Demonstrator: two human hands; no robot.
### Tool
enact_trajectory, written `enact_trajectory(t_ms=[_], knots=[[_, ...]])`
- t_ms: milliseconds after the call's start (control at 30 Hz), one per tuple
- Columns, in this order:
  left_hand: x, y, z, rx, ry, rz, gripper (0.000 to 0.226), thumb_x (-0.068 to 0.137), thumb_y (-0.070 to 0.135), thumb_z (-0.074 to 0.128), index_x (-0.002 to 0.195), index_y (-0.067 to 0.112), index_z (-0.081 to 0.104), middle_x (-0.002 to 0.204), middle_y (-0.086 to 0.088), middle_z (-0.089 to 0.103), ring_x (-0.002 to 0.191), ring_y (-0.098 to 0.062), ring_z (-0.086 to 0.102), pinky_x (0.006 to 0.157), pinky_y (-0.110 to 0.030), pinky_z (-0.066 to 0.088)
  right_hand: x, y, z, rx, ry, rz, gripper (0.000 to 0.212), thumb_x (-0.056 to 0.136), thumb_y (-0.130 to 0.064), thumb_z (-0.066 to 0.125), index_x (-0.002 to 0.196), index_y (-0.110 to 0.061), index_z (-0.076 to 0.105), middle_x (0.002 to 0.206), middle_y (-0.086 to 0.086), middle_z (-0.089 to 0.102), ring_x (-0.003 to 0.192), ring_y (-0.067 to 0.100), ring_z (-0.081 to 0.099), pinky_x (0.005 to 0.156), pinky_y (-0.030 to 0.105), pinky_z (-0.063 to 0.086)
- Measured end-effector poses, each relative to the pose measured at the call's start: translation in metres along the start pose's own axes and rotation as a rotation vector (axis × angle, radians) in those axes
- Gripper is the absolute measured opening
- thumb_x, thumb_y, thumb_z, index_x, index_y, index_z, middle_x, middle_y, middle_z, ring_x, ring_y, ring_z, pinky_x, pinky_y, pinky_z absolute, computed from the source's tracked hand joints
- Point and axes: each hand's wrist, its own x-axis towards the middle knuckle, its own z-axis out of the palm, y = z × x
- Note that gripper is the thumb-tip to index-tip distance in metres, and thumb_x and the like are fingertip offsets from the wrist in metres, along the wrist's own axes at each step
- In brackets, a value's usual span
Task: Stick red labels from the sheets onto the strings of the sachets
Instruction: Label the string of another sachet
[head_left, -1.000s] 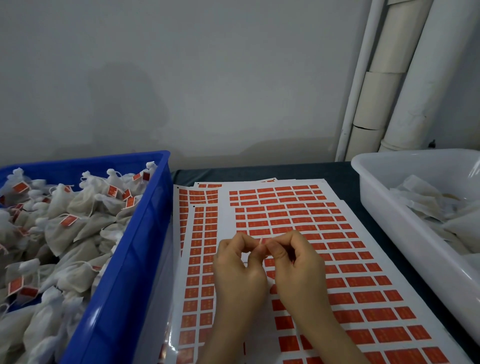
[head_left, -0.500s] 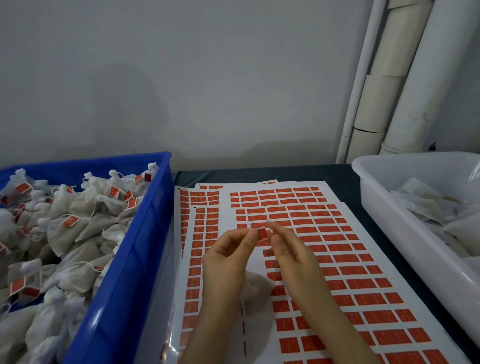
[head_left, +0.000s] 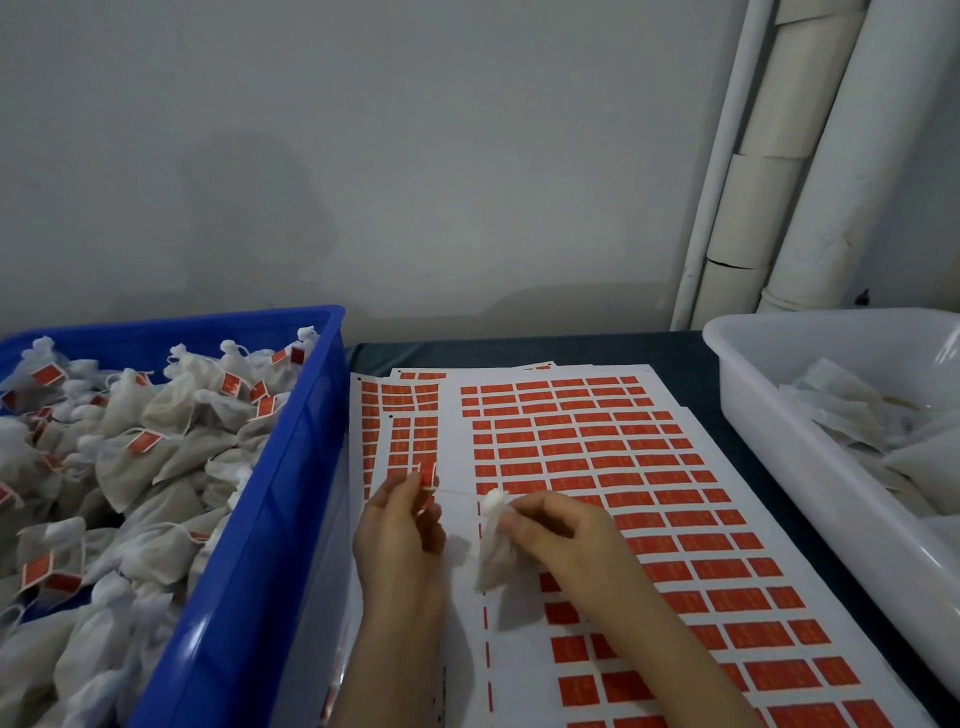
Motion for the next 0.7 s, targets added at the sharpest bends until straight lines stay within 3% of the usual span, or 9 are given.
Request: enact_trajectory(t_ms=[67,167,233,300,367,500,600,700], knots=[[0.003,-0.005,-0.001,0.117,0.058,0.056,0.017,0.089,0.025,0.062,0.105,0.027,0.057,0.105,0.003,0.067,0.090,-0.019,0.065,0.075,-0.034,0.054,-0.001,-0.001,-0.002,0.100,0.014,-0.004,0.010,0.088,-0.033,0.056,0.082,-0.041,0.059,0.080,-0.033,0.062,0.083,-0.017,0.054,0.062,-0.002,0.041],[-0.003,-0.005,0.006,0.371,0.111,0.294,0.018,0.092,0.028,0.058,0.105,0.037,0.049,0.107,0.015,0.056,0.090,-0.010,0.060,0.077,-0.032,0.055,0.000,-0.002,-0.005,0.230,0.089,0.027,0.007,0.086,-0.034,0.058,0.085,-0.039,0.061,0.082,-0.037,0.061,0.083,-0.016,0.056,0.060,-0.002,0.041],[-0.016,0.001,0.012,0.467,-0.025,0.421,0.007,0.091,0.039,0.053,0.096,0.038,0.057,0.095,0.026,0.058,0.081,0.004,0.063,0.057,-0.008,0.051,0.002,-0.004,-0.007,0.262,0.138,0.043,0.005,0.084,-0.037,0.058,0.084,-0.041,0.062,0.082,-0.031,0.064,0.083,-0.008,0.060,0.060,-0.001,0.042],[-0.024,0.004,0.016,0.590,-0.221,0.481,0.020,0.080,0.052,0.050,0.092,0.041,0.061,0.092,0.028,0.060,0.080,0.010,0.061,0.046,0.002,0.039,0.003,-0.006,-0.008,0.255,0.162,0.042,0.005,0.081,-0.042,0.057,0.084,-0.042,0.062,0.087,-0.029,0.063,0.086,-0.005,0.059,0.060,0.001,0.043],[-0.030,0.008,0.019,0.750,-0.342,0.526,0.014,0.076,0.050,0.056,0.088,0.044,0.060,0.095,0.027,0.060,0.081,0.002,0.059,0.049,0.002,0.039,0.004,-0.008,-0.009,0.251,0.169,0.023,0.017,0.071,-0.055,0.055,0.081,-0.044,0.063,0.083,-0.029,0.065,0.083,-0.007,0.061,0.060,0.002,0.044],[-0.036,0.021,0.020,0.989,-0.350,0.675,0.014,0.079,0.036,0.069,0.080,0.046,0.058,0.091,0.029,0.058,0.077,-0.001,0.058,0.051,-0.005,0.041,0.003,-0.008,-0.008,0.226,0.150,-0.006,0.020,0.066,-0.059,0.052,0.078,-0.045,0.063,0.076,-0.036,0.063,0.080,-0.016,0.058,0.056,-0.001,0.042],[-0.044,0.041,0.022,0.958,-0.326,0.684,0.011,0.080,0.032,0.068,0.080,0.040,0.061,0.083,0.021,0.065,0.073,-0.001,0.062,0.058,-0.009,0.046,0.003,-0.006,-0.008,0.295,0.161,-0.005,0.018,0.074,-0.054,0.050,0.083,-0.045,0.064,0.080,-0.031,0.066,0.080,-0.009,0.062,0.058,0.004,0.046],[-0.053,0.070,0.019,0.816,-0.194,0.719,0.007,0.082,0.029,0.064,0.082,0.035,0.060,0.074,0.012,0.067,0.067,0.004,0.064,0.050,-0.005,0.046,0.005,-0.003,-0.010,0.346,0.241,0.080,0.019,0.083,-0.051,0.048,0.086,-0.041,0.063,0.081,-0.024,0.066,0.079,0.003,0.063,0.056,0.008,0.046]])
